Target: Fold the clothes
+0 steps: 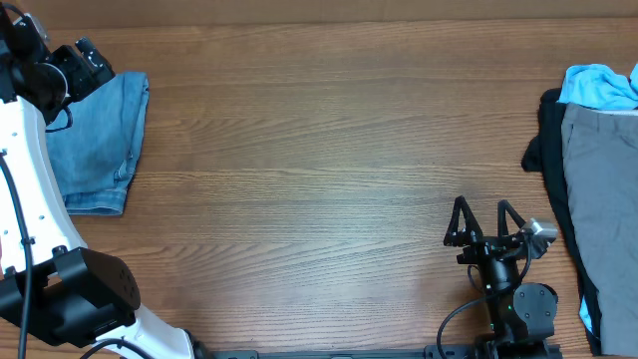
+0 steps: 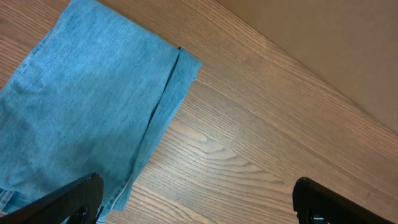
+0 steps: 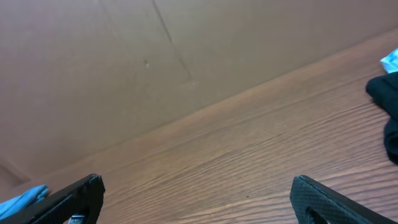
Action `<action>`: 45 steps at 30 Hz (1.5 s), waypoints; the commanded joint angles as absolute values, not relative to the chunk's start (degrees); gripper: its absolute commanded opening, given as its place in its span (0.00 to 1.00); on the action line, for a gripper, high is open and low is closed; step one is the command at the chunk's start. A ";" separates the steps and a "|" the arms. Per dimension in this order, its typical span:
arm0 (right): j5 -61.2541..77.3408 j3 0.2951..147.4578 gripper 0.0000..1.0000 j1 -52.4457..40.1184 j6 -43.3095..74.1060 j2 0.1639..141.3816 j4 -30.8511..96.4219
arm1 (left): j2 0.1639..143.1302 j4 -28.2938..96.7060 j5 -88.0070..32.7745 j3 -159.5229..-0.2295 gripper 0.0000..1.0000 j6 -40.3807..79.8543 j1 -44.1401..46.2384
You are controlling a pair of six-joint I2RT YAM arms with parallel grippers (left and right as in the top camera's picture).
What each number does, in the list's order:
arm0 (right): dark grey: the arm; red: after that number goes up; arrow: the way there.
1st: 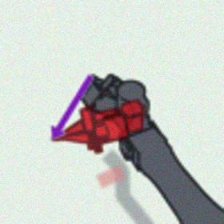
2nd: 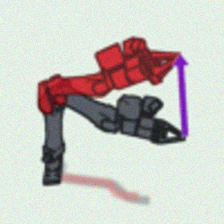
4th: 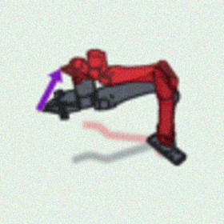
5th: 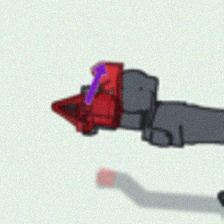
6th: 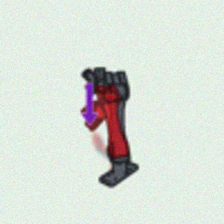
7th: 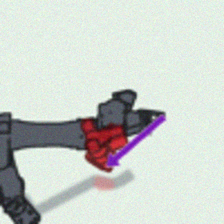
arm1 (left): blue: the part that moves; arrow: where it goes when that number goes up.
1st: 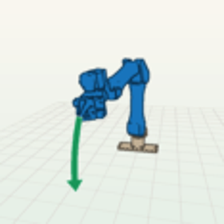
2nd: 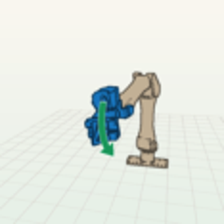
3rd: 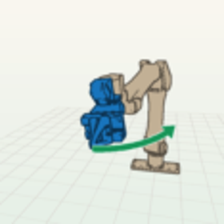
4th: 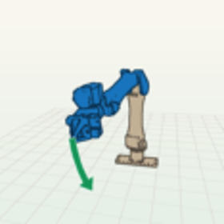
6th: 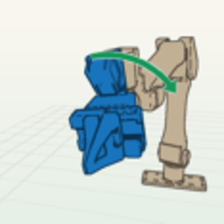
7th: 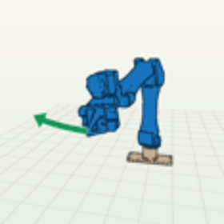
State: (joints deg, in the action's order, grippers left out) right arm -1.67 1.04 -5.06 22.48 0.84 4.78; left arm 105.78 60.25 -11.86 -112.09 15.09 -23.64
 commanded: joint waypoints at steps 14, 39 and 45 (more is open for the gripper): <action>-0.95 0.45 1.00 -4.73 22.52 0.23 4.69 | 105.65 60.18 -12.49 -112.22 1.00 15.05 -23.64; -0.95 0.45 1.00 -4.75 22.50 0.23 4.69 | 89.12 60.20 -11.84 -112.22 1.00 15.05 -15.53; -0.95 0.45 1.00 -4.73 22.50 0.23 4.69 | 78.26 60.20 -11.79 -112.22 1.00 14.96 -1.98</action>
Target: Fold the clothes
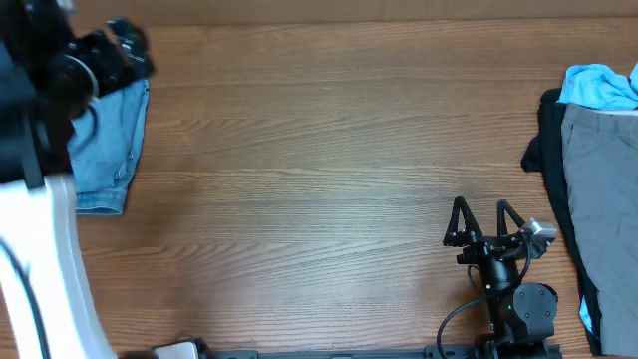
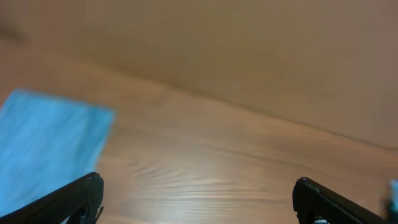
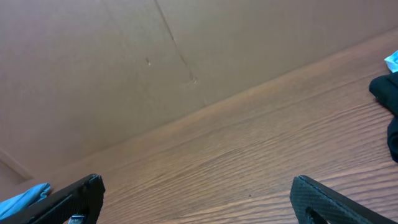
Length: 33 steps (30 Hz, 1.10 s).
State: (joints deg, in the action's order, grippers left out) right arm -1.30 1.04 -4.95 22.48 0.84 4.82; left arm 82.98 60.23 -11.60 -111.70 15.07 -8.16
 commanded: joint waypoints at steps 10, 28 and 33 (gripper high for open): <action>-0.95 0.45 1.00 -4.73 22.50 0.23 4.69 | 67.81 65.78 -4.60 -112.22 1.00 12.84 9.45; -0.95 0.45 1.00 -4.73 22.50 0.23 4.69 | 36.60 59.81 -4.03 -71.35 1.00 20.47 9.34; -0.95 0.45 1.00 -4.73 22.52 0.23 4.69 | 28.34 39.75 -4.10 -53.39 1.00 22.79 9.26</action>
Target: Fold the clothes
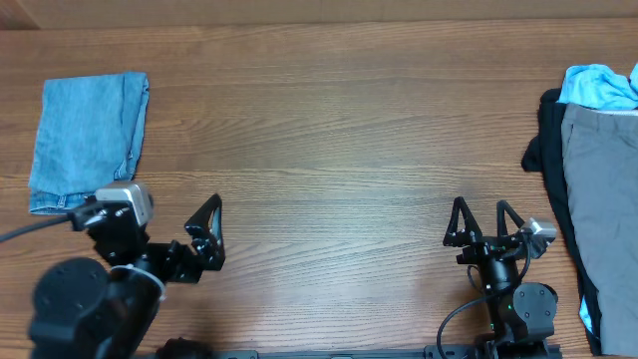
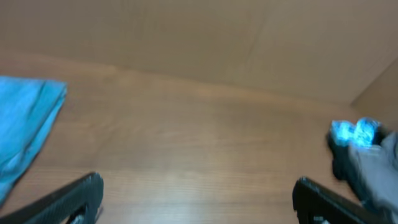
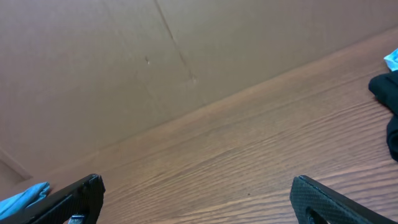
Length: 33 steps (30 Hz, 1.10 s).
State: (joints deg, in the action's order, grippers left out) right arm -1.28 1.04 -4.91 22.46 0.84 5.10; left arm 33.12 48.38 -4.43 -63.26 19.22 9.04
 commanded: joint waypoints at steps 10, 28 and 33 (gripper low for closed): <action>-0.95 0.45 1.00 -4.73 22.52 0.23 4.69 | 20.12 7.07 -8.05 -26.39 1.00 31.55 4.21; -0.95 0.45 1.00 -4.73 22.50 0.23 4.69 | 3.64 -2.31 1.13 -7.05 1.00 31.33 3.66; -0.95 0.45 1.00 -4.75 22.50 0.23 4.69 | 0.19 -2.90 1.93 -3.84 1.00 31.33 3.66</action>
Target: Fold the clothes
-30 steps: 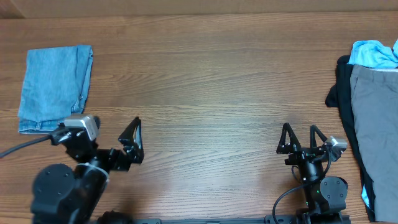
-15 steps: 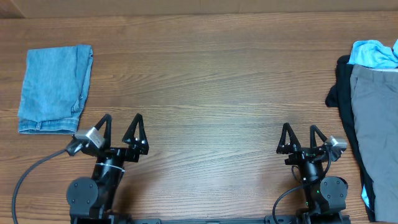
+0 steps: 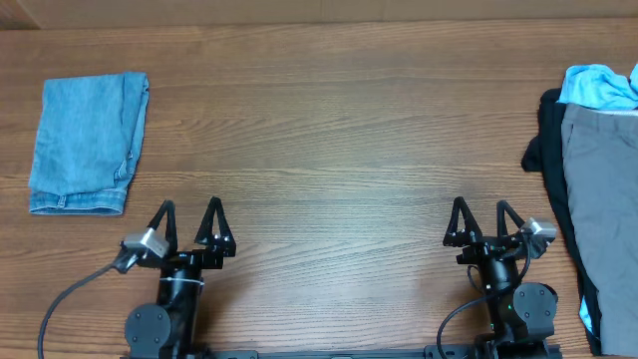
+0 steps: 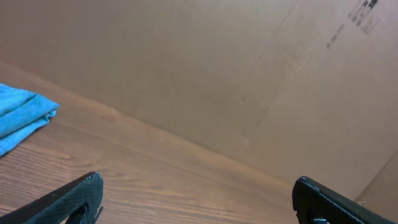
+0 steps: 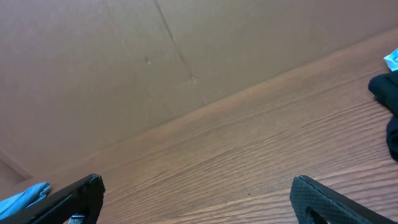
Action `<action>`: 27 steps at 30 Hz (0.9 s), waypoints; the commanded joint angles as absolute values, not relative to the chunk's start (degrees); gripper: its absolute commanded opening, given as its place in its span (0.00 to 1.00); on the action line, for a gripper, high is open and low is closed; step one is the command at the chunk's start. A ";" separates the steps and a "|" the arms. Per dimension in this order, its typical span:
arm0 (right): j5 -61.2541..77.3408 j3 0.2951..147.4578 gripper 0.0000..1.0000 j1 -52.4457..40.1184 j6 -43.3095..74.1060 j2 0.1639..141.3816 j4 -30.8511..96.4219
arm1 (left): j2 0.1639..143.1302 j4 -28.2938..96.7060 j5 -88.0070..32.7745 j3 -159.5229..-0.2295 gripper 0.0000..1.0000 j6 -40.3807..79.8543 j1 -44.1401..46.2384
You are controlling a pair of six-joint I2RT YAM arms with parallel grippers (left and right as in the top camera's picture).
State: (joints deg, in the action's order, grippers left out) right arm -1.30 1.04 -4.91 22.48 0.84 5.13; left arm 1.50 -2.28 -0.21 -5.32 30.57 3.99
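Folded blue jeans (image 3: pixel 86 142) lie flat at the table's far left; an edge of the jeans (image 4: pixel 22 118) shows in the left wrist view. A pile of unfolded clothes sits at the right edge: grey trousers (image 3: pixel 601 199), a black garment (image 3: pixel 546 150) and a light blue one (image 3: pixel 600 86). My left gripper (image 3: pixel 189 217) rests open near the front left, holding nothing. My right gripper (image 3: pixel 483 217) rests open near the front right, also holding nothing. In the wrist views the left gripper (image 4: pixel 198 198) and the right gripper (image 5: pixel 198 194) have their fingers wide apart over bare wood.
A brown cardboard wall (image 4: pixel 205 68) stands behind the wooden table (image 3: pixel 329 150). The black garment (image 5: pixel 387 102) shows at the right edge of the right wrist view.
My left arm has drawn back to its resting place at the front left, gripper upright and open. The right arm and the clothes have not moved.
My left gripper was open at the folded jeans at the far left. Then it was beside their top corner, then low over the front left of the table, and now it rests at the front. The jeans stay folded; the right arm stayed parked.
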 commanded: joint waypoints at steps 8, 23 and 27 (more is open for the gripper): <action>-0.95 0.45 1.00 -4.73 22.52 0.23 4.69 | 0.19 -2.83 1.87 -0.49 1.00 31.33 3.66; -0.95 0.45 1.00 -4.73 22.50 0.23 4.69 | 0.19 4.49 0.21 -0.30 1.00 10.83 3.77; -0.95 0.45 1.00 -4.73 22.52 0.23 4.69 | 0.19 4.47 0.23 -0.30 1.00 8.36 3.77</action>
State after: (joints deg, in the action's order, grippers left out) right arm -1.26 1.04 -4.91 22.48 0.84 5.13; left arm 0.91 4.51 0.69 -0.51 14.59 3.99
